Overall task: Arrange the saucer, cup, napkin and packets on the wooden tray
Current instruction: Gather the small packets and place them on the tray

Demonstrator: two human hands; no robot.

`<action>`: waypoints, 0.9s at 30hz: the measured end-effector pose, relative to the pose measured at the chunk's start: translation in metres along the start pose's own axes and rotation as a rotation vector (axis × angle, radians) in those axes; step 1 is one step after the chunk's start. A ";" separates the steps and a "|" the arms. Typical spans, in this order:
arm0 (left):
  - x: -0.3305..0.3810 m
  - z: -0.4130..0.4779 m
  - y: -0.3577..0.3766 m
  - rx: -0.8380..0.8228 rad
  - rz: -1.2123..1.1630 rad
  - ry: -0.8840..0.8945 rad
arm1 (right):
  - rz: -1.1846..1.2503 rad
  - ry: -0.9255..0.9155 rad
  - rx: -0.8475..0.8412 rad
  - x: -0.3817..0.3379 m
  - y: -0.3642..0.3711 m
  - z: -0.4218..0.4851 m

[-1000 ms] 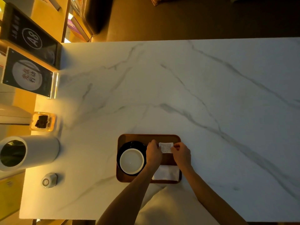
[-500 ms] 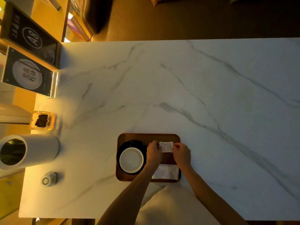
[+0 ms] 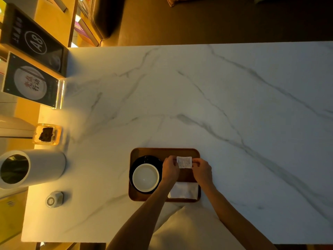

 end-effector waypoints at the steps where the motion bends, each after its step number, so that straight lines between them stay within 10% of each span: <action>1: 0.000 0.000 0.000 -0.004 0.001 0.002 | 0.004 0.001 -0.001 0.000 0.000 0.000; 27: 0.003 0.006 -0.006 -0.052 -0.041 -0.082 | 0.114 -0.014 -0.073 0.007 -0.003 0.012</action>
Point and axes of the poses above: each hand's wrist, its own z-axis towards the middle knuckle, its own y-axis out of the palm, x = y × z, the point moved 2 cm from there along z, towards the middle knuckle, and after that the axes turned 6 degrees about x, right-handed, at the moved point
